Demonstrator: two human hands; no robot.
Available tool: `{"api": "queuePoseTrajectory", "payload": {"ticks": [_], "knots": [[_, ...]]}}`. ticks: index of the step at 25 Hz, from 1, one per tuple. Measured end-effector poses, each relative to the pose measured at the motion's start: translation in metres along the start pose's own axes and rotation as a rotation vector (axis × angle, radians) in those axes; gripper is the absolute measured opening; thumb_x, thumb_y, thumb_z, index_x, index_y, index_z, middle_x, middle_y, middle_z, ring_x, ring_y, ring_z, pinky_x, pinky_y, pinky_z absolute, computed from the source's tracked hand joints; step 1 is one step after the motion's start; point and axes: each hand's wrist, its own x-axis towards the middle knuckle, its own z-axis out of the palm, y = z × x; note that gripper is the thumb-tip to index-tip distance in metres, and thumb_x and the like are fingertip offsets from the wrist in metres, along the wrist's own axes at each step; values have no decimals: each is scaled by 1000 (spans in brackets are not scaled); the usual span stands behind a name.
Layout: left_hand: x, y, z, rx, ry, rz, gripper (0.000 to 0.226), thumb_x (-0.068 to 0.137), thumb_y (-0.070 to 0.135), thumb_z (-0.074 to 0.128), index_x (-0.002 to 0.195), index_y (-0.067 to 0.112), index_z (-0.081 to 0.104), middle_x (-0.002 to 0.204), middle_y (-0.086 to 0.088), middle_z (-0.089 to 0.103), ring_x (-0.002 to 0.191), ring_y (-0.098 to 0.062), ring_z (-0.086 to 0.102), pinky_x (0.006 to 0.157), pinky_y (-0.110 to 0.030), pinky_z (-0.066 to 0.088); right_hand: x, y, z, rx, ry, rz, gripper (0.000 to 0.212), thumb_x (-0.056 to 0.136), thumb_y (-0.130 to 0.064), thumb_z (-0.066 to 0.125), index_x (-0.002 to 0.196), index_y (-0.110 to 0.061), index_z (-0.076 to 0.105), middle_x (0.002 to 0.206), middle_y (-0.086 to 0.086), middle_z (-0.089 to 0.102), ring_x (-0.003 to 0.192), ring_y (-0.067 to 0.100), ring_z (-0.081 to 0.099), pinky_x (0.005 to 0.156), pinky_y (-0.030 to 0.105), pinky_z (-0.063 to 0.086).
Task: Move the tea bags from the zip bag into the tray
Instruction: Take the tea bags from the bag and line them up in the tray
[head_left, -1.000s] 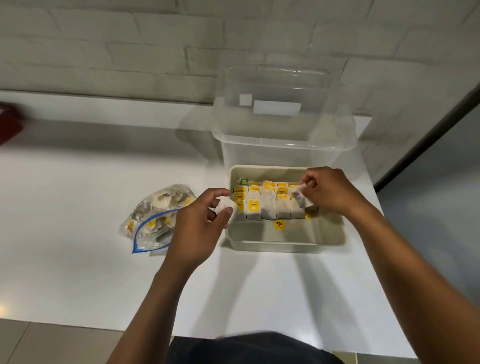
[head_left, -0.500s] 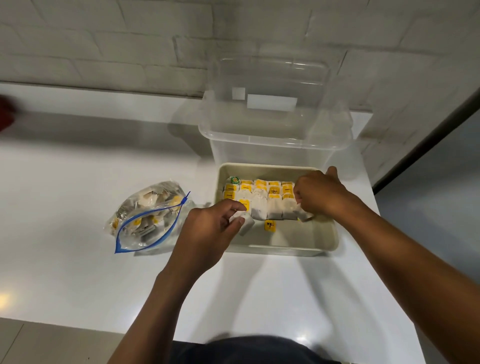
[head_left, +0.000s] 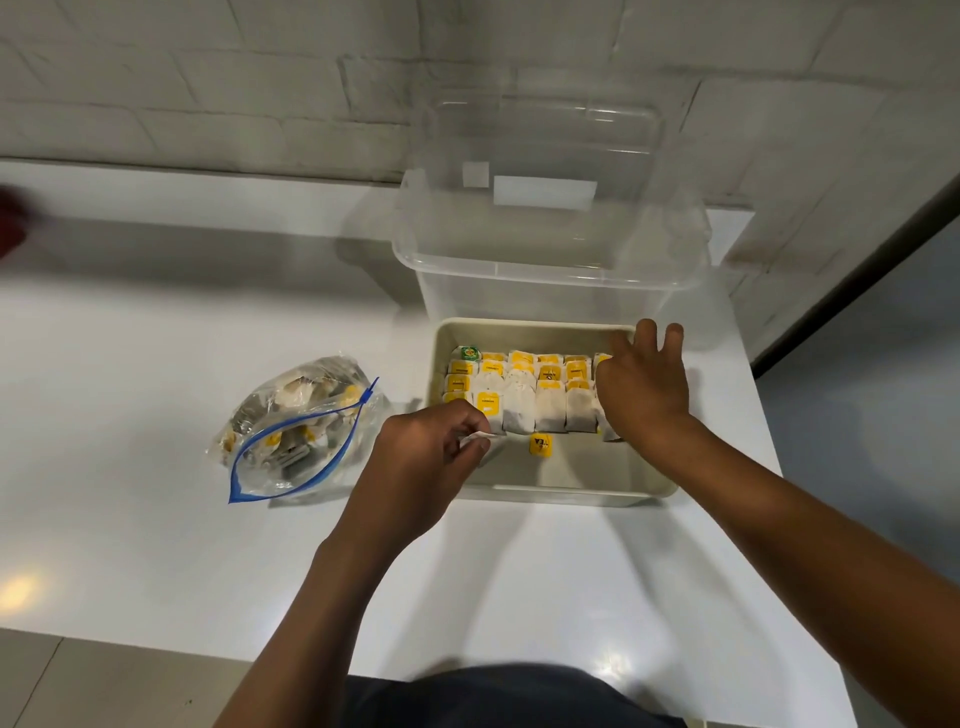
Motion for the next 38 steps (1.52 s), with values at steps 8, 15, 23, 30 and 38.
{"api": "queuePoseTrajectory", "payload": {"ticks": [8,15,23,30,38], "knots": [[-2,-3,1,-6,7,-1,10,85,15,74,88,24,70,78,13,68,74,-8,64,67,-27,51,-4,2,5,-6,45,77,25,85,-29,70,107,-20,72,139,6,43,133,38,26,111,53,7],[-4,-5,0,-22,19,-6,10,84,14,75,88,23,71,78,11,69,72,-10,65,67,-34,52,-9,6,1,1,41,89,27,84,-29,68,109,-20,70,138,7,42,131,37,31,114,54,18],[-5,-5,0,-23,20,-4,10,84,13,74,88,22,70,78,11,68,73,-9,64,67,-33,52,-9,3,5,33,22,87,28,86,-37,69,110,-22,71,144,7,37,135,35,29,115,54,18],[-6,-7,1,-34,25,-25,12,84,14,74,87,24,70,77,12,67,73,-9,64,66,-34,53,-21,0,-13,114,84,29,29,83,-20,68,112,-16,69,129,10,48,121,36,42,99,44,35],[-6,-6,1,9,3,-7,11,85,15,74,87,25,69,78,11,68,73,-10,65,66,-34,52,-35,-23,10,498,-389,-143,17,98,-21,49,101,-9,61,82,2,46,78,22,50,67,29,40]]}}
